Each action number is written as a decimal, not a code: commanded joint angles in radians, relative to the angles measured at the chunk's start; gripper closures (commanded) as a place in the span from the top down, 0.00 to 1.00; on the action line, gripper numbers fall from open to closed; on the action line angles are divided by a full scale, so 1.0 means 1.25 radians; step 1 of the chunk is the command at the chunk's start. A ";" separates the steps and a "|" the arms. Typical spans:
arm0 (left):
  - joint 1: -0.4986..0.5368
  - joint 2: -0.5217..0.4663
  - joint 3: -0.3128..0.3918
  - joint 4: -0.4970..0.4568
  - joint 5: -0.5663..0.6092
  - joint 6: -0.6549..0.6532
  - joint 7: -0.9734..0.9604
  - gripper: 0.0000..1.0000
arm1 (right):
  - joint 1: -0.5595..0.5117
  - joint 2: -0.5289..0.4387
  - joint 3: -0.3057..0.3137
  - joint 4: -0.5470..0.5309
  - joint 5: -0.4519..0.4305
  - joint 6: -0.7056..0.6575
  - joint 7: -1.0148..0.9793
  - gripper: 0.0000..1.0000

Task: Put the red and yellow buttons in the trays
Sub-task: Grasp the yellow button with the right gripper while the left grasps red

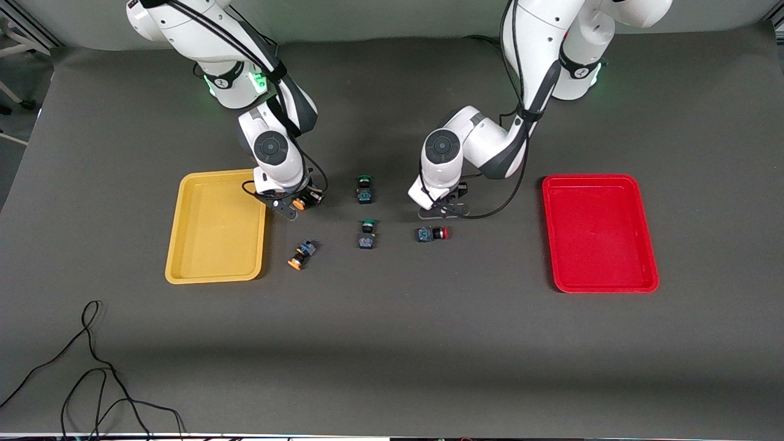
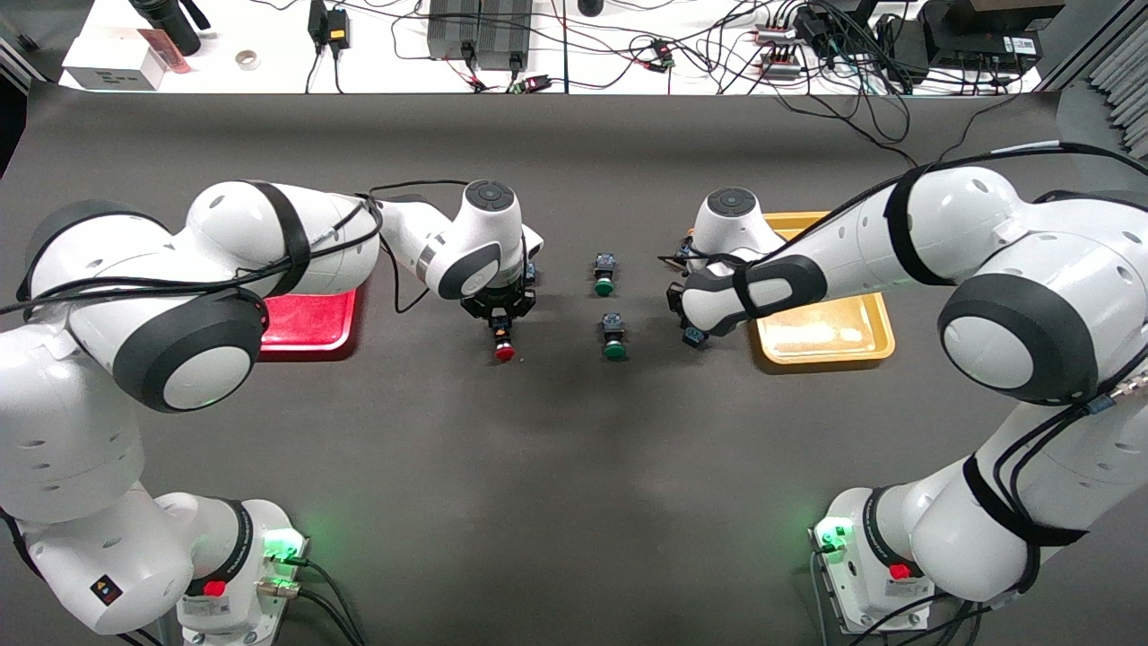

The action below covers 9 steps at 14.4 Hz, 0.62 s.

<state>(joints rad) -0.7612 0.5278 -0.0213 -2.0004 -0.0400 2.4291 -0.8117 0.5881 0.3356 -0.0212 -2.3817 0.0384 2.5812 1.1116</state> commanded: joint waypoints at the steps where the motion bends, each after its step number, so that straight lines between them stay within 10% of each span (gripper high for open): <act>1: 0.025 -0.021 0.006 0.071 -0.006 -0.092 -0.010 0.07 | 0.009 -0.017 -0.008 0.000 0.009 -0.001 0.004 0.31; 9: 0.206 -0.244 0.008 0.113 -0.024 -0.353 0.246 0.04 | -0.002 -0.230 -0.104 0.020 0.010 -0.253 -0.131 0.13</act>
<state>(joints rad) -0.5590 0.3170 -0.0064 -1.8045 -0.0501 2.0451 -0.5935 0.5862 0.1785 -0.0906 -2.3440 0.0384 2.3691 1.0394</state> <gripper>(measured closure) 0.661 0.573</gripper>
